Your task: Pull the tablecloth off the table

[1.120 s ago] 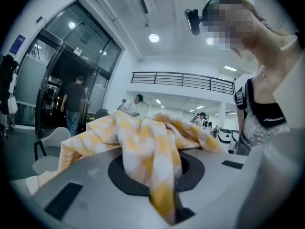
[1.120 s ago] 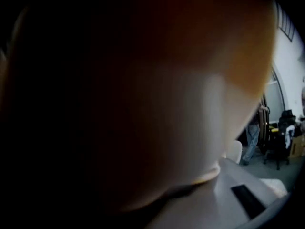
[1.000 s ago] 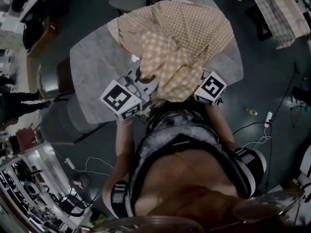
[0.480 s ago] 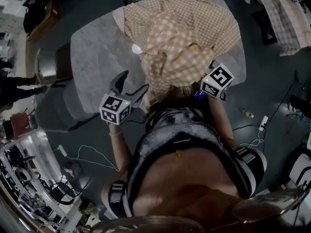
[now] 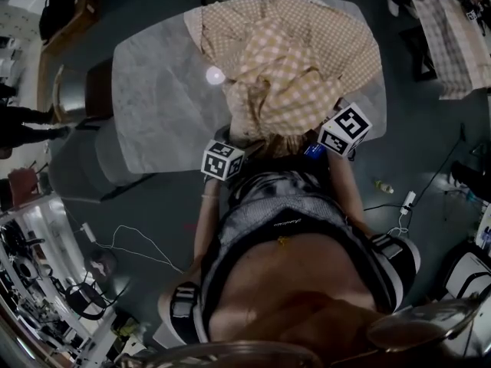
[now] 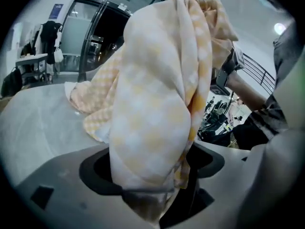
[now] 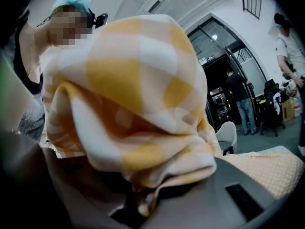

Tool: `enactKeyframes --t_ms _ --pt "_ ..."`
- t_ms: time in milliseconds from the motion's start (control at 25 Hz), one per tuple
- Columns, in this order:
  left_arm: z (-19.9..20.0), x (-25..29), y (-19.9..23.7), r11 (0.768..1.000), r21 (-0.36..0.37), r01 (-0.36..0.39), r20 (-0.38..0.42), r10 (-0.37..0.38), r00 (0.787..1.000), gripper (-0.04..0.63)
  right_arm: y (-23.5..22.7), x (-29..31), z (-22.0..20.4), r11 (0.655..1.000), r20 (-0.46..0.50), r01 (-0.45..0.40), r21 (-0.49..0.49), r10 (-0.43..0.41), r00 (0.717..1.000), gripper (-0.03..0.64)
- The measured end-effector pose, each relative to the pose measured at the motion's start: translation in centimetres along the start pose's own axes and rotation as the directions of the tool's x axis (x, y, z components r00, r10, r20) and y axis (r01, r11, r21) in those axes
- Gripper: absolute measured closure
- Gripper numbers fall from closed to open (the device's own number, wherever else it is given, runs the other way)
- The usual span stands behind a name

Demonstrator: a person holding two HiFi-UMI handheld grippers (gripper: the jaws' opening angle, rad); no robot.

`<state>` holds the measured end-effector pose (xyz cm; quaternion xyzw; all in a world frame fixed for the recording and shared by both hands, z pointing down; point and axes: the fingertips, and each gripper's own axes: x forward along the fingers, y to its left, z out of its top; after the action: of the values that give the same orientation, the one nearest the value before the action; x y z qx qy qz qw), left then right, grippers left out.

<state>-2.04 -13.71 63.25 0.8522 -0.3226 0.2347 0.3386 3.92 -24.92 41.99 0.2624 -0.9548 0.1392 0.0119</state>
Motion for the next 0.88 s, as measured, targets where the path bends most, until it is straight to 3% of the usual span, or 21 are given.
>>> enactKeyframes --t_ms 40,80,120,160,200,400,520,720,880 --pt "0.3 0.1 0.0 1.0 0.024 -0.009 -0.003 0.009 1.0 0.186 0.0 -0.1 0.0 1.0 0.002 0.002 0.001 -0.002 1.0 0.489" --pt "0.8 0.1 0.1 0.999 0.047 -0.022 0.002 0.022 1.0 0.257 0.0 -0.2 0.0 1.0 0.005 0.004 0.002 -0.004 1.0 0.489" --pt "1.4 -0.2 0.3 0.997 0.06 -0.04 0.016 0.039 0.999 0.407 0.0 -0.3 0.0 1.0 0.009 0.006 0.002 -0.006 1.0 0.488" --pt "2.1 -0.5 0.5 0.996 0.064 -0.056 0.031 0.054 0.998 0.511 0.0 -0.4 0.1 1.0 0.012 0.009 0.001 -0.009 1.0 0.489" --pt "2.6 -0.8 0.6 0.996 0.064 -0.066 0.038 0.063 0.997 0.549 -0.1 -0.5 0.2 1.0 0.014 0.012 -0.002 -0.012 1.0 0.488" --pt "4.6 -2.9 -0.1 0.992 0.092 -0.085 0.038 0.081 0.996 0.575 0.0 -0.9 0.5 0.998 -0.004 0.023 -0.058 -0.024 1.0 0.488" --pt "8.2 -5.4 0.3 0.987 0.089 -0.134 0.152 0.119 0.981 0.575 0.5 -0.9 0.4 0.993 -0.039 0.031 -0.115 -0.035 0.999 0.488" --pt "16.7 -11.2 0.6 0.95 0.176 -0.26 0.352 0.186 0.917 0.577 1.9 -0.4 0.6 0.991 -0.041 0.001 -0.134 -0.006 0.999 0.488" --pt "22.9 -15.4 -0.3 0.911 0.245 -0.331 0.49 0.178 0.853 0.577 2.3 -0.2 1.7 0.986 -0.028 -0.011 -0.164 0.007 1.0 0.486"
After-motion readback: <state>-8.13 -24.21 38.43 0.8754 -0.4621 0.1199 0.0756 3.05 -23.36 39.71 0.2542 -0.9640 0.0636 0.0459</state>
